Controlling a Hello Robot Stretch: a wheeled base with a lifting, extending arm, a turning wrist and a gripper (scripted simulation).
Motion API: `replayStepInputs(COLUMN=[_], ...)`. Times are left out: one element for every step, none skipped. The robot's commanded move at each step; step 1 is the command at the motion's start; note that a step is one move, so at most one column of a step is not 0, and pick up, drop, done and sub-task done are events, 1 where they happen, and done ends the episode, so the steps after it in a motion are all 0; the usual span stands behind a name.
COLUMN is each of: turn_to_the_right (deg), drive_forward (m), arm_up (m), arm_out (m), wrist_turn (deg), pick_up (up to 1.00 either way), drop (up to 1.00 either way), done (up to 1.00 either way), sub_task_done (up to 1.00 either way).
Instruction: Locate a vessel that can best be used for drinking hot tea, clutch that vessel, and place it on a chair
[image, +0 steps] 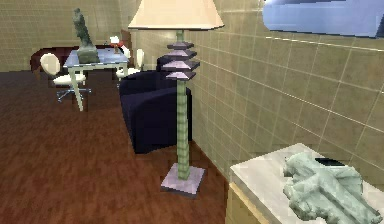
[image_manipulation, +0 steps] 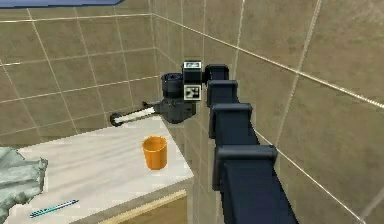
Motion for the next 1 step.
replayStepInputs(turn_to_the_right=[0.0], drive_forward=[0.0], arm_up=[0.0], arm_out=[0.0], wrist_turn=[12.0], pick_up=[0.0], drop=[0.0], done=[0.0], sub_task_done=[0.0])
